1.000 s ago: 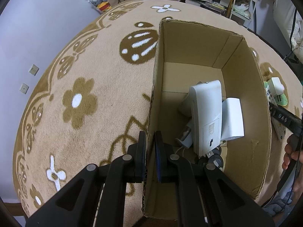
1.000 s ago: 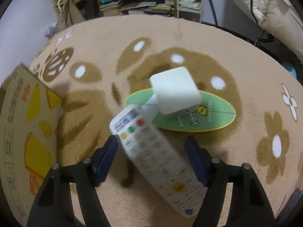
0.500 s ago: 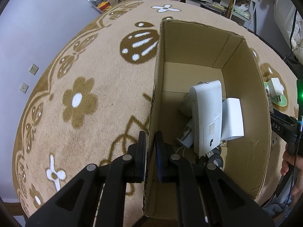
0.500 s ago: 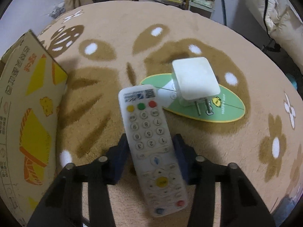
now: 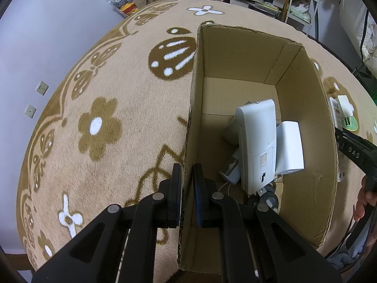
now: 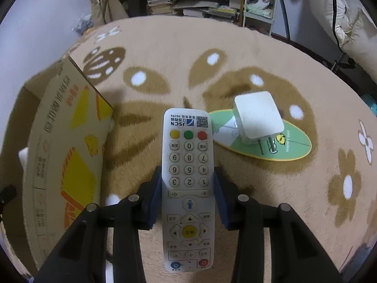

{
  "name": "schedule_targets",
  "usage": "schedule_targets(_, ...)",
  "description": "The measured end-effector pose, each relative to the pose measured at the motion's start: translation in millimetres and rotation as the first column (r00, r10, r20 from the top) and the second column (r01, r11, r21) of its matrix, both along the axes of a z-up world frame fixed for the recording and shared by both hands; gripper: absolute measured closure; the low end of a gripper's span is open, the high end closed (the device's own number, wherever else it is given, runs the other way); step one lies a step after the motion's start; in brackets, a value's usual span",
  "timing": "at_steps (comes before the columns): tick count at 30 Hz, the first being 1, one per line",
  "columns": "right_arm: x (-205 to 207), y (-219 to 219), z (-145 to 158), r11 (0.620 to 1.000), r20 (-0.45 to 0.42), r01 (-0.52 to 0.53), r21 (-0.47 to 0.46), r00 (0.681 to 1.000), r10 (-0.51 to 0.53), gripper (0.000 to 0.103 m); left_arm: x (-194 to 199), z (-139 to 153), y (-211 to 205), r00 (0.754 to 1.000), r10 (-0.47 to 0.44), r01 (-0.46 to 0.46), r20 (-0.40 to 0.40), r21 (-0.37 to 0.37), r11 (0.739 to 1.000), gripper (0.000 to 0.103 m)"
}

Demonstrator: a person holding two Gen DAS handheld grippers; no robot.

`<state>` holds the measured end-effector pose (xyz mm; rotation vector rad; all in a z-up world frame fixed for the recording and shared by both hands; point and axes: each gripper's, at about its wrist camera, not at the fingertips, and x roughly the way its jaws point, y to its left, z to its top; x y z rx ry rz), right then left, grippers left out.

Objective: Organize rigid objects
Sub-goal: 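Carry the white remote into the box and release it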

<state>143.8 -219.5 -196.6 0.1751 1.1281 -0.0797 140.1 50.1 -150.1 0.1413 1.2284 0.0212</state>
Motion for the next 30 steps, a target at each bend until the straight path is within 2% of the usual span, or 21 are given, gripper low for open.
schedule_targets(6,0.9,-6.4,23.8,0.999,0.054,0.01,0.037,0.998,-0.012,0.059,0.2,0.3,0.3,1.0,0.0,0.0,0.0,-0.001,1.0,0.093)
schedule_targets(12,-1.0,15.0,54.2,0.998,0.131,-0.062,0.018,0.99,0.059,0.059,-0.2,-0.6,-1.0,1.0,0.0,0.0,0.002,0.005,1.0,0.094)
schedule_targets(20,-9.5,51.6,88.9,0.992,0.243,-0.127,0.005,0.962,0.122,0.059,0.1,-0.2,-1.1,1.0,0.003,-0.003,0.0,-0.002,1.0,0.094)
schedule_targets(30,-26.2,78.6,116.3,0.973,0.344,-0.205,0.109,0.926,0.157,0.059,-0.1,0.1,0.3,1.0,0.003,-0.003,0.001,-0.002,1.0,0.094)
